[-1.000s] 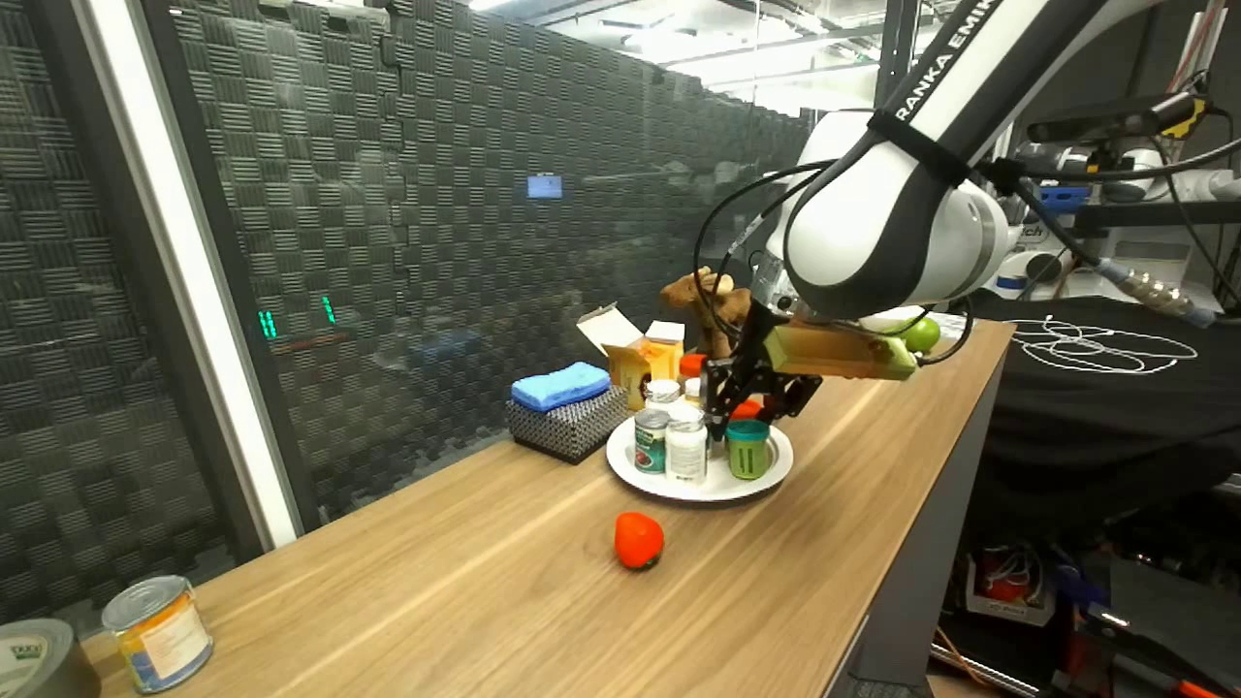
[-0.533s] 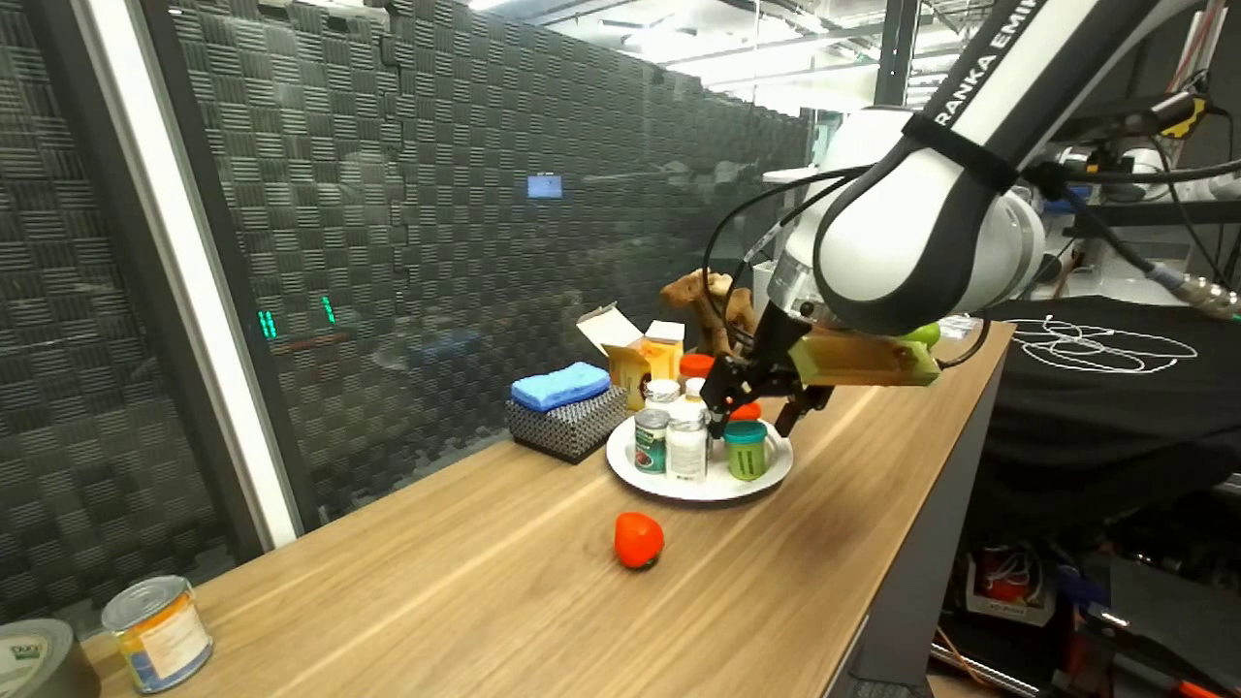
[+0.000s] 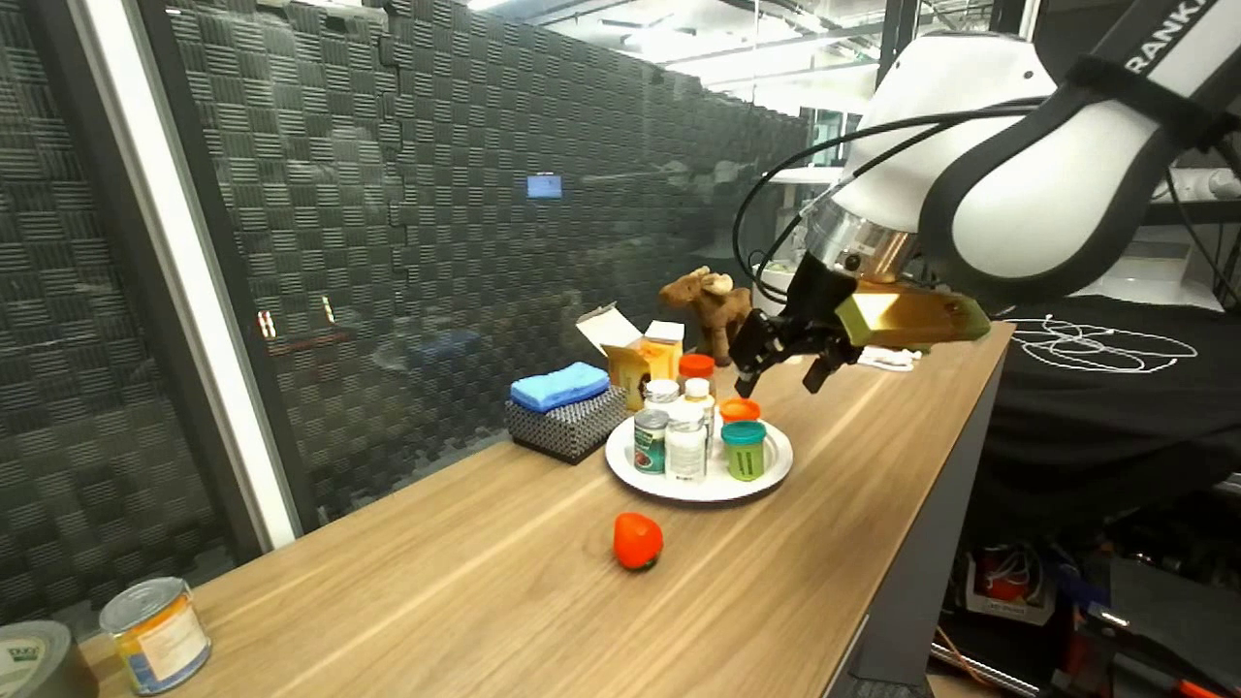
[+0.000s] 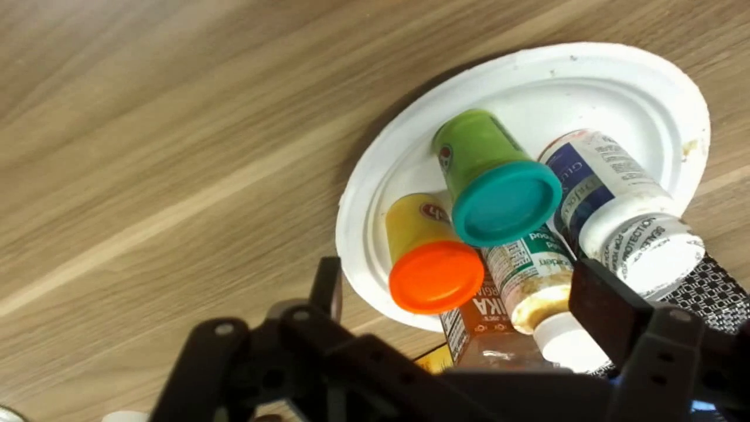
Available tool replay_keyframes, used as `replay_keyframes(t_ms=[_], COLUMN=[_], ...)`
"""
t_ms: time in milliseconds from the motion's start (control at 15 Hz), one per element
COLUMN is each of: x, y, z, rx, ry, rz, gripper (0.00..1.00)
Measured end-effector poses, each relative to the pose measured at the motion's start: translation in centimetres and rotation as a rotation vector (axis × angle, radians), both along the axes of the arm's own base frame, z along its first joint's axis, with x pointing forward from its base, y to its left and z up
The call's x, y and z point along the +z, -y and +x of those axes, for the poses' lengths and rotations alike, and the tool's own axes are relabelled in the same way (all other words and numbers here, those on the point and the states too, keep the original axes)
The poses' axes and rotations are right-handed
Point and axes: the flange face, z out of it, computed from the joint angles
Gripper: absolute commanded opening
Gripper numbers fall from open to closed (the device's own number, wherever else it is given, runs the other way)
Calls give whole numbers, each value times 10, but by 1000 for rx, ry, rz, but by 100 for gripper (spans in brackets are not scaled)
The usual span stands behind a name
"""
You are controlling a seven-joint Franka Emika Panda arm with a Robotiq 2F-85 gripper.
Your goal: Put all the bottles and the orange plushie surrounding the white plate, on the white plate
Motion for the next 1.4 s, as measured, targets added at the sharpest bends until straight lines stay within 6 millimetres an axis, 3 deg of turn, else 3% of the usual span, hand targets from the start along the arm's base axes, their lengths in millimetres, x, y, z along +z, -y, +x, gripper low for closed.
replay_keyframes(t_ms=[200, 533, 733, 1067, 1400], x=[6, -7, -15, -44, -60], y=[-34, -155, -202, -223, -208], z=[-7, -16, -3, 27, 46], rx=[-38, 5, 45, 101, 170], ry=[-122, -368, -402, -407, -353], rz=[13, 106, 118, 90, -4], gripper=[100, 100, 100, 100, 100])
